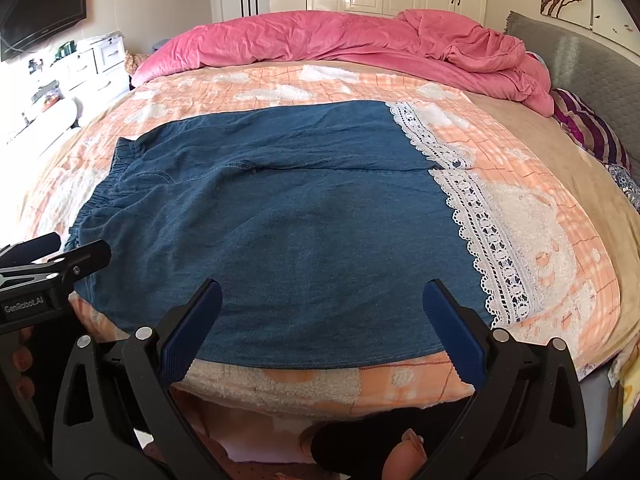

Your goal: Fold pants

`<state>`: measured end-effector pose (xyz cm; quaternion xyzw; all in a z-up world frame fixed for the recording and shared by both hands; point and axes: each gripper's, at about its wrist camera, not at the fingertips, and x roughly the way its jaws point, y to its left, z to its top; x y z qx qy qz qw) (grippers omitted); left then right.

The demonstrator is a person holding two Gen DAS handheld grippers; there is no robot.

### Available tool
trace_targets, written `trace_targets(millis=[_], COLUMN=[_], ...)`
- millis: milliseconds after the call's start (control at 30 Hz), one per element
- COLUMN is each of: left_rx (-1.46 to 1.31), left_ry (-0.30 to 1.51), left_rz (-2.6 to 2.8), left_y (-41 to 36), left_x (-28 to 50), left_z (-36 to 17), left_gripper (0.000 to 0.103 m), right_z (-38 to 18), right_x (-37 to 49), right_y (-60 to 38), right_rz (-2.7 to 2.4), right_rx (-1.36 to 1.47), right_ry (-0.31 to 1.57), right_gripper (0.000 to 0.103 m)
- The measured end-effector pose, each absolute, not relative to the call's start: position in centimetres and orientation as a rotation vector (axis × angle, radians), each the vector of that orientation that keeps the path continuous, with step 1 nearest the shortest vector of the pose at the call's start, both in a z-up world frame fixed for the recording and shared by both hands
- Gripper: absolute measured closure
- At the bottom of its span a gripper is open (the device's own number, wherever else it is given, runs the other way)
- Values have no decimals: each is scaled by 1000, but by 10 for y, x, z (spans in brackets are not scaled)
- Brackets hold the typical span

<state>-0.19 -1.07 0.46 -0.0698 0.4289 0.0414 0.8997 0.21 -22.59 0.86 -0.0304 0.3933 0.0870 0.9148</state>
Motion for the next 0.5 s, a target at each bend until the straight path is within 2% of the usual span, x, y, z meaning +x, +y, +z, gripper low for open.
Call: trace_targets(millis=[500], left_rx=[-140], left_ry=[885], left_rz=[82], left_y=[-11], left_x=[-2], left_z=[5], left_gripper=[4], right_z=[8], right_x=[1], right_y=[-225], right_rz=[167], right_rx=[-70], right_ry=[809], right_gripper=[8])
